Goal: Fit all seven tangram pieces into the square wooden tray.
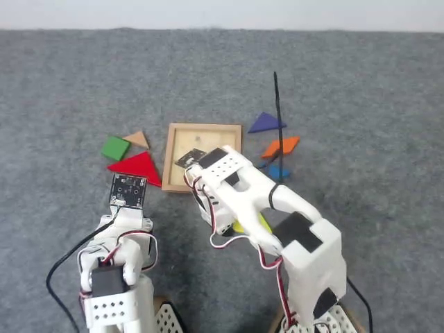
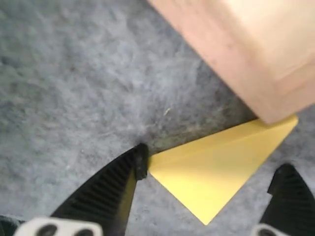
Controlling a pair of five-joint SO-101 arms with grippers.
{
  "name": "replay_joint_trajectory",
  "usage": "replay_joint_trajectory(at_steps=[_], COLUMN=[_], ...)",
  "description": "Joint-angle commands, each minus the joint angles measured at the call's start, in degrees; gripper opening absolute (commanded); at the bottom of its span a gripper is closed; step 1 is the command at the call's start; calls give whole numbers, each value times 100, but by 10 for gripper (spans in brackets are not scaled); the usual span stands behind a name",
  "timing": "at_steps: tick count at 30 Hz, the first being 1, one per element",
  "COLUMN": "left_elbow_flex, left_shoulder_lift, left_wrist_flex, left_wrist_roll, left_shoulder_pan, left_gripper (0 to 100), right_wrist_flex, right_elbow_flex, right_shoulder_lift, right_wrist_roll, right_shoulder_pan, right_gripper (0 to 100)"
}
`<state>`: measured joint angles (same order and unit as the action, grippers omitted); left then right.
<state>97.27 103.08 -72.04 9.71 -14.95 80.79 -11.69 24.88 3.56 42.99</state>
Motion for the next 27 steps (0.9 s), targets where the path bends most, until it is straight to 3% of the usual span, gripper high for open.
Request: replay_joint_trajectory(at_steps=[1,7,15,22,27], left_elbow_flex=[-92,-92,-92,-92,-92], left_shoulder_lift=[97,97,97,97,97], left_wrist_flex=[-26,-26,-26,-26,-26], left_wrist_roll=[44,44,44,44,44], left_shoulder_pan=[-53,-53,-53,-53,-53], left_gripper=[12,12,12,12,12], right_wrist_flex=[330,101,-1235,-1349,-1349], right_elbow_flex=[-70,-141,-1371,-1653,-1662], right_shoulder_lift=[268,251,-989,-1095,-1095], right_wrist_roll=[-141,-360,-545,-545,-554], right_shoulder_pan=[-154,-66,-84,-286,-189], right_gripper=[380,379,371,210,184])
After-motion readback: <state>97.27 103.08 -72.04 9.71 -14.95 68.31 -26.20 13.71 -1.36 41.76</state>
